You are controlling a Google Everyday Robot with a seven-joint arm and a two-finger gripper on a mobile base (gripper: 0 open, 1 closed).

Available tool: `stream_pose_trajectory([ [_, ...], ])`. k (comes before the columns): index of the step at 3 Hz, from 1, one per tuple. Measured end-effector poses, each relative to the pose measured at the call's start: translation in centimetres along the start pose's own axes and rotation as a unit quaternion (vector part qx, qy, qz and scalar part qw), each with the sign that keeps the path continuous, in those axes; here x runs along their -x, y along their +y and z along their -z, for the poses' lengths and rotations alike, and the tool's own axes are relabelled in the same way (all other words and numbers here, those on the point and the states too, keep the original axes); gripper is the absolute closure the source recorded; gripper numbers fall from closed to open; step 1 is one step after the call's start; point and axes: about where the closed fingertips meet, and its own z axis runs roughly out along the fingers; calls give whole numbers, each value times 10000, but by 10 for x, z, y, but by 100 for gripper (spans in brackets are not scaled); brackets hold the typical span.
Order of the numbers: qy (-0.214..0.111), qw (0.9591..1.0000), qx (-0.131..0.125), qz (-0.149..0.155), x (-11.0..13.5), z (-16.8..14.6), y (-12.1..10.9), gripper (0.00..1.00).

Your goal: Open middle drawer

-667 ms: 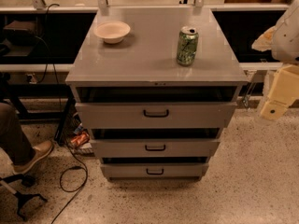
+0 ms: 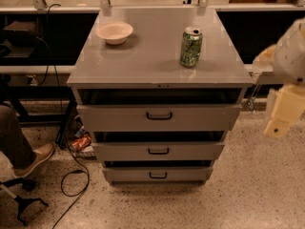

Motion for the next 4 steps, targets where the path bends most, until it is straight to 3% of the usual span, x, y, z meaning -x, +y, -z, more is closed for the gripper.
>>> stream_pose_trajectory([
  [1,-183,9981,590,81,-17,-72,37,0],
  [2,-399,9913,1256,39,-24,-148,79,0],
  [3,-357,9885,1470,15,-29,-167,94,0],
  [4,-362,9892,1417,24,-28,-162,91,0],
])
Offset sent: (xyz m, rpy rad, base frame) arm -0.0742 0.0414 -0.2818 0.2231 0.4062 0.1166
